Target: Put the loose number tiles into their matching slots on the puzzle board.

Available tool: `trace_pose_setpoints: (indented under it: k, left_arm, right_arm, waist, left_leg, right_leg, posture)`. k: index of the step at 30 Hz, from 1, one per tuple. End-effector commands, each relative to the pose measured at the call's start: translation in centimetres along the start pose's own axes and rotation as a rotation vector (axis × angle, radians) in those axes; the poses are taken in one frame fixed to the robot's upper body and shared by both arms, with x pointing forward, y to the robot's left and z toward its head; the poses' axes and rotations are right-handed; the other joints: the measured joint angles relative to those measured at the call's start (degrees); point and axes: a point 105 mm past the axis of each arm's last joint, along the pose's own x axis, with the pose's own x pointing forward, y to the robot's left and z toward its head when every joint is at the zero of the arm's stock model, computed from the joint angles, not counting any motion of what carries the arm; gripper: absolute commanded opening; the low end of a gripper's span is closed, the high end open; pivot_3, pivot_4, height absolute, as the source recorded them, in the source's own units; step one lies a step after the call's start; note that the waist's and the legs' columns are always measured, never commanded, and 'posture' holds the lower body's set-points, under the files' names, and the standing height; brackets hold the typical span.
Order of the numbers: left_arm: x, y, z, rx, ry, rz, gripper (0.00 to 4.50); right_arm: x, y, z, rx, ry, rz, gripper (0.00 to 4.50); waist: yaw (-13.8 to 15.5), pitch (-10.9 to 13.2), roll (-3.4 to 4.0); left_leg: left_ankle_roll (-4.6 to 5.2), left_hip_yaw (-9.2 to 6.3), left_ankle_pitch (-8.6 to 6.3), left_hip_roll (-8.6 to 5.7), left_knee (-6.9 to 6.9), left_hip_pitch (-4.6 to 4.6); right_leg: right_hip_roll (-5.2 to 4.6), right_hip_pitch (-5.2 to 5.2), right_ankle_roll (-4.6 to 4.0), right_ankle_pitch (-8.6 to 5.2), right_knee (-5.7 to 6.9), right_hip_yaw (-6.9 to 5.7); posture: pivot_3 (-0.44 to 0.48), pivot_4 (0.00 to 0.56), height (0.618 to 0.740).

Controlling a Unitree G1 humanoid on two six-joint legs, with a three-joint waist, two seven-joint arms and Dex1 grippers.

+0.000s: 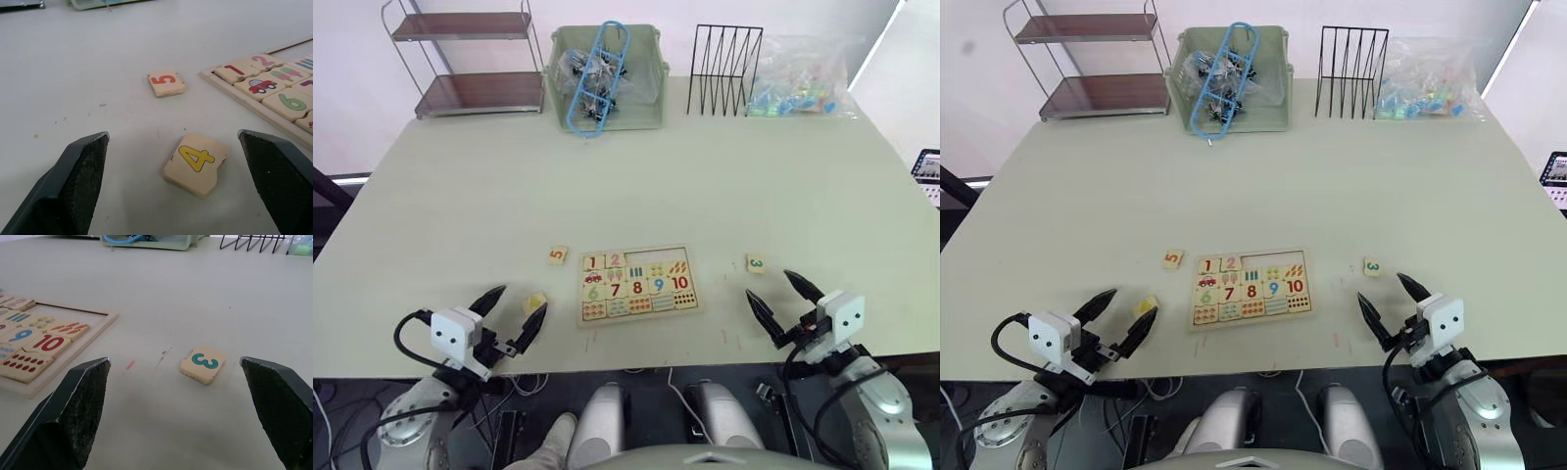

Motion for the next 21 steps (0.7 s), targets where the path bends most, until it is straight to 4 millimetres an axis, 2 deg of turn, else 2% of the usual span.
trace_pose_setpoints:
  k: [1,10,21]
  left_arm:
    - [-0.1,0.2,0.8,0.045,-0.019,-0.046,4.5]
    - [0.4,0.9,2.5,0.113,-0.065,-0.194,4.5]
    - [-0.1,2.6,4.7,0.205,-0.052,-0.429,4.5]
  right_arm:
    - [0.5,0.0,1.1,-0.011,-0.01,-0.042,4.44]
    - [2.2,0.4,0.3,-0.002,0.112,-0.124,4.44]
    - [3.8,-0.7,0.4,0.026,0.189,-0.272,4.44]
  waist:
    - [0.0,0.0,-0.02]
    - [0.0,-0.1,-0.09]
    - [-0.1,-0.1,-0.11]
  left_leg:
    - [0.0,0.01,0.0,0.0,0.0,0.0]
    - [0.0,0.0,0.0,0.01,0.0,0.01]
    - [0.0,0.0,0.0,0.01,-0.01,0.0]
  right_leg:
    - [0.0,0.0,0.0,0.0,0.0,0.01]
    - [0.01,0.0,-0.14,0.08,0.01,-0.01]
    - [0.02,-0.02,-0.15,0.08,0.01,-0.02]
  posture:
    - [0.0,0.15,0.739]
    - [0.0,0.15,0.739]
    - [0.0,0.15,0.739]
